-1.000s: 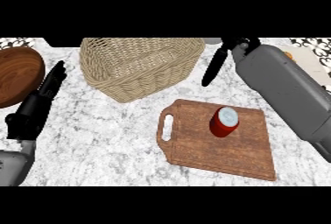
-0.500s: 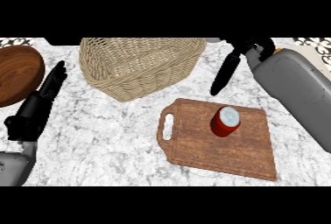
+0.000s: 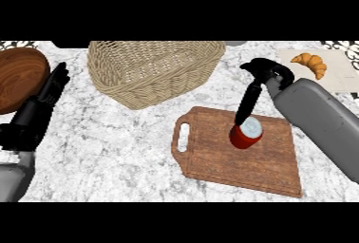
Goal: Pick the can from the cutting board and place it in the basket
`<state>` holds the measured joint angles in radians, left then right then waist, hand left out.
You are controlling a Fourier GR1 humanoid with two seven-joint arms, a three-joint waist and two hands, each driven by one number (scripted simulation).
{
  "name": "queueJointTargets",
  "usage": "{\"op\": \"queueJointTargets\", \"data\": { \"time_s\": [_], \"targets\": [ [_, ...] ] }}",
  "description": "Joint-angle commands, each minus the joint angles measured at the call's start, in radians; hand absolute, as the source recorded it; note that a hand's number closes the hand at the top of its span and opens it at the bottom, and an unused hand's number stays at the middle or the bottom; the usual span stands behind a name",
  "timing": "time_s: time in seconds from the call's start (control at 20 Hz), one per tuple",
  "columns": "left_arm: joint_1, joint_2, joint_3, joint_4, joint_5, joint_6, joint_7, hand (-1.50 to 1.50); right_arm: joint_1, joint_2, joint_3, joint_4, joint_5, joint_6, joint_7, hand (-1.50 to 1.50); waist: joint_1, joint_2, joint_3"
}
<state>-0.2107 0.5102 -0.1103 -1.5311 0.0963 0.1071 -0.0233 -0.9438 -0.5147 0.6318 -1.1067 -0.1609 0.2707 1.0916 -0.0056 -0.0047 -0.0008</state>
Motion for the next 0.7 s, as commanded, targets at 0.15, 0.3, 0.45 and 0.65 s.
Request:
{"op": "queueJointTargets", "data": {
  "time_s": [0.15,0.3,0.45,0.65],
  "targets": [
    [0.029,-0.028,-0.001,-0.054,-0.026,0.006,0.016,0.0,0.119,0.018,0.042,-0.018,0.076,-0.016,0.083,-1.5,0.01,0.002,0.001],
    [0.058,-0.026,0.013,-0.031,-0.047,-0.008,-0.025,0.0,0.177,-0.011,0.021,-0.101,0.092,-0.023,0.095,-1.5,0.003,0.001,0.0],
    [-0.03,-0.007,0.06,0.053,-0.021,-0.058,-0.012,0.0,0.169,0.009,0.018,-0.079,0.118,-0.015,0.096,-1.5,0.0,0.004,0.0],
    [0.001,-0.038,0.051,-0.006,-0.057,-0.052,0.014,0.0,0.209,0.019,-0.029,-0.121,0.189,-0.034,0.072,-1.5,0.006,0.003,0.001]
  ]
}}
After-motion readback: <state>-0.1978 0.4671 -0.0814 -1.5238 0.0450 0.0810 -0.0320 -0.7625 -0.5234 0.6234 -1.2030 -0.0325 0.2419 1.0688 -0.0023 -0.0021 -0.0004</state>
